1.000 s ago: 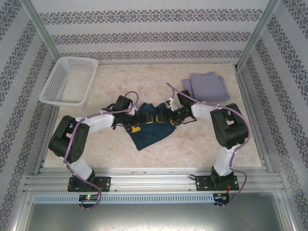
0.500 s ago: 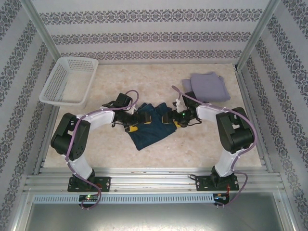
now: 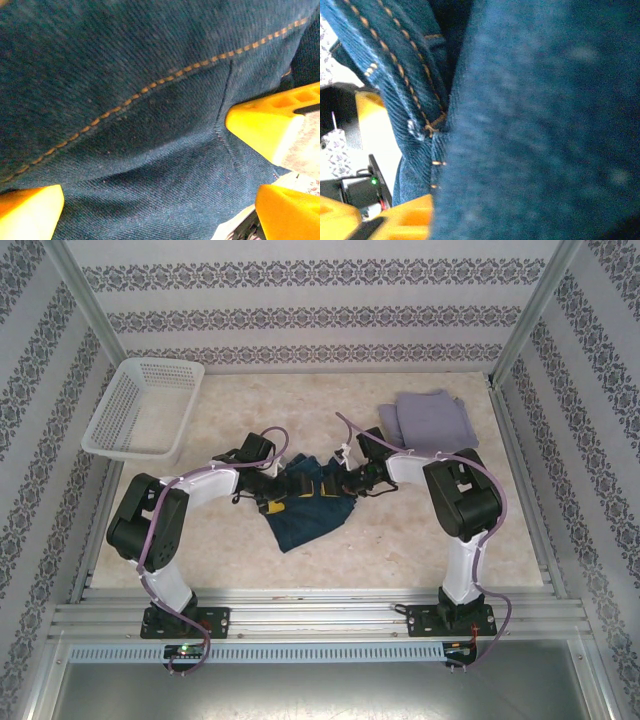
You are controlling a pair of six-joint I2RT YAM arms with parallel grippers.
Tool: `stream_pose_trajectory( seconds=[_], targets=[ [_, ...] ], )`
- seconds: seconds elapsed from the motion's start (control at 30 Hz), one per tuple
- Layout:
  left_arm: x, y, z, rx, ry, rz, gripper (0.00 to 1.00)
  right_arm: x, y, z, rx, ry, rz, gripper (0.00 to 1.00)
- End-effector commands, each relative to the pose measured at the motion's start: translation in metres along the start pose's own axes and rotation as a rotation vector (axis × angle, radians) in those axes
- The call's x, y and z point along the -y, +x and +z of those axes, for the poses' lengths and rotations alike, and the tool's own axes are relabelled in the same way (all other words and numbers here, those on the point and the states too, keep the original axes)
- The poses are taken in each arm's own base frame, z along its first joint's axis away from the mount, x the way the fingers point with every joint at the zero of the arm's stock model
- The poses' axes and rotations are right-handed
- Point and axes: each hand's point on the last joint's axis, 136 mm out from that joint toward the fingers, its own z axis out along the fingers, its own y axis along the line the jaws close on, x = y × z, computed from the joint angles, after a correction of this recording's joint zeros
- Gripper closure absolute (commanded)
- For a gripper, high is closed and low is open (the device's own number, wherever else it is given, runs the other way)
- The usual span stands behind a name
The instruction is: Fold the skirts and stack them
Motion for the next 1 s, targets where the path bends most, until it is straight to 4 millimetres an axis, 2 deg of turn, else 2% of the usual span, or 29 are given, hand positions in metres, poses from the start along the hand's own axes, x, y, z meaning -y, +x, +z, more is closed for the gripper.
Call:
stream_pose_trajectory(
  seconds=[0.0, 0.07, 0.13, 0.23, 0.37, 0.47, 0.53, 0.67, 0.83, 0.97],
  targets=[
    [-0.018, 0.001, -0.002, -0.005, -0.066, -0.021, 0.0, -0.01, 0.0, -0.001, 0.008, -0.03, -0.007, 1.0],
    [-0.008, -0.002, -0.008, 0.009, -0.04, -0.011, 0.0, -0.008, -0.005, -0.01, 0.054, 0.003, 0.001, 1.0],
    [0.006, -0.011, -0.02, 0.046, -0.022, 0.007, 0.0, -0.004, -0.009, -0.026, 0.087, 0.121, -0.027, 1.0],
    [0.018, -0.03, -0.046, 0.169, -0.043, 0.036, 0.0, 0.001, -0.02, -0.067, 0.13, 0.374, -0.141, 1.0],
    [0.01, -0.061, -0.078, 0.37, -0.142, 0.038, 0.0, -0.016, -0.033, -0.119, 0.125, 0.53, -0.379, 1.0],
    [0.002, -0.078, -0.089, 0.451, -0.164, -0.009, 0.0, -0.023, -0.041, -0.146, 0.072, 0.547, -0.485, 1.0],
    [0.004, -0.088, -0.091, 0.48, -0.139, -0.031, 0.0, -0.025, -0.05, -0.163, 0.054, 0.548, -0.508, 1.0],
    [0.012, -0.102, -0.083, 0.488, -0.087, -0.054, 0.0, -0.036, -0.083, -0.199, 0.1, 0.549, -0.551, 1.0],
    [0.013, -0.108, -0.071, 0.467, -0.057, -0.102, 0.0, -0.055, -0.118, -0.235, 0.166, 0.492, -0.568, 1.0],
    [0.012, -0.111, -0.069, 0.474, -0.053, -0.128, 0.0, -0.059, -0.141, -0.268, 0.242, 0.438, -0.535, 1.0]
  ],
)
